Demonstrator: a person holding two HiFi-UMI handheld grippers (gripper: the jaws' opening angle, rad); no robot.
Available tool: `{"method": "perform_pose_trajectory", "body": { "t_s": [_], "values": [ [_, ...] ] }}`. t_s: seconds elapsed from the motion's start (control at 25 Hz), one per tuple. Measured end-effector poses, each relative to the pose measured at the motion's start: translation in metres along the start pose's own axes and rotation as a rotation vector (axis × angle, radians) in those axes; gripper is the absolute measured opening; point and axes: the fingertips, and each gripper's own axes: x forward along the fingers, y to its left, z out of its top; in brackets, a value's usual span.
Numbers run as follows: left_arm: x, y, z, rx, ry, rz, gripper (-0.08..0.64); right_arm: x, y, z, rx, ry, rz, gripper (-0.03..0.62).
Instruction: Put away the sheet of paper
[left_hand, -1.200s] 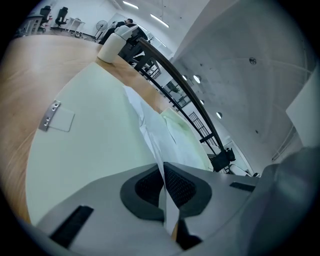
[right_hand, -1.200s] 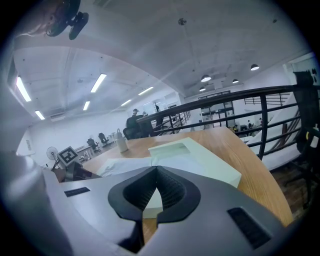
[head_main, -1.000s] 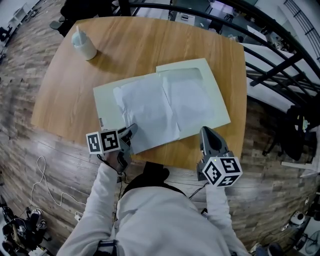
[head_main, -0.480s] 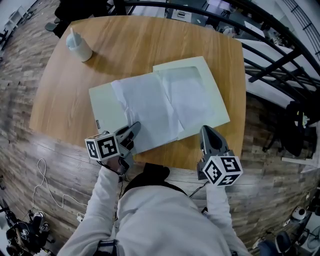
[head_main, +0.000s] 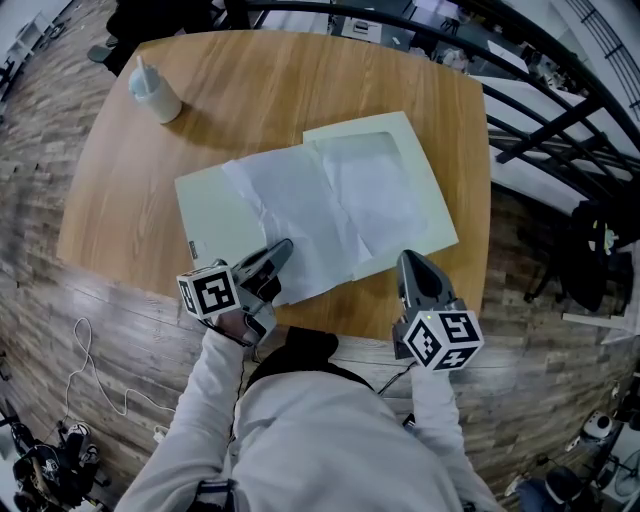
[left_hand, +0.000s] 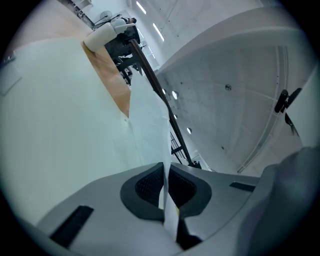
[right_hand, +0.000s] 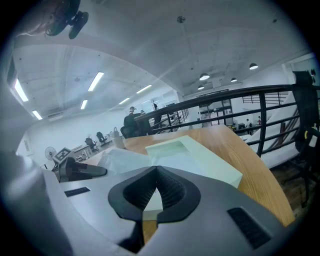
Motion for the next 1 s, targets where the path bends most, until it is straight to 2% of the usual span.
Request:
{"method": "perform_pose_trajectory", "body": {
  "t_s": [0.12, 0.28, 0.48, 0.64, 0.88, 1.0],
  "values": [
    [0.007, 0.009, -0.012, -0.052, 0.045, 0.052, 0.017, -0.001, -0.003, 0.000, 0.002, 0.000, -0.005, 0.026],
    [0.009, 0.026, -0.019, -0.060, 0.098, 0.152, 0.017, 0.000, -0.003, 0.002, 0.002, -0.001, -0.005, 0.026],
    [0.014, 0.021, -0.013, -0.029, 0.086, 0.149, 0.017, 0.002, -0.004, 0.000, 0.003, 0.004, -0.003, 0.028],
    [0.014, 0.026, -0.013, 0.014, 0.121, 0.184, 0.017, 0.002, -0.004, -0.001, 0.001, 0.003, -0.001, 0.026],
    [0.007, 0.028, -0.004, 0.071, 0.145, 0.197, 0.017, 0.002, -0.006, 0.003, -0.005, 0.000, -0.005, 0.026],
    [0.001, 0.030, -0.005, 0.070, 0.147, 0.215, 0.017, 0.005, -0.002, 0.006, -0.026, 0.005, 0.005, 0.028]
  ]
}}
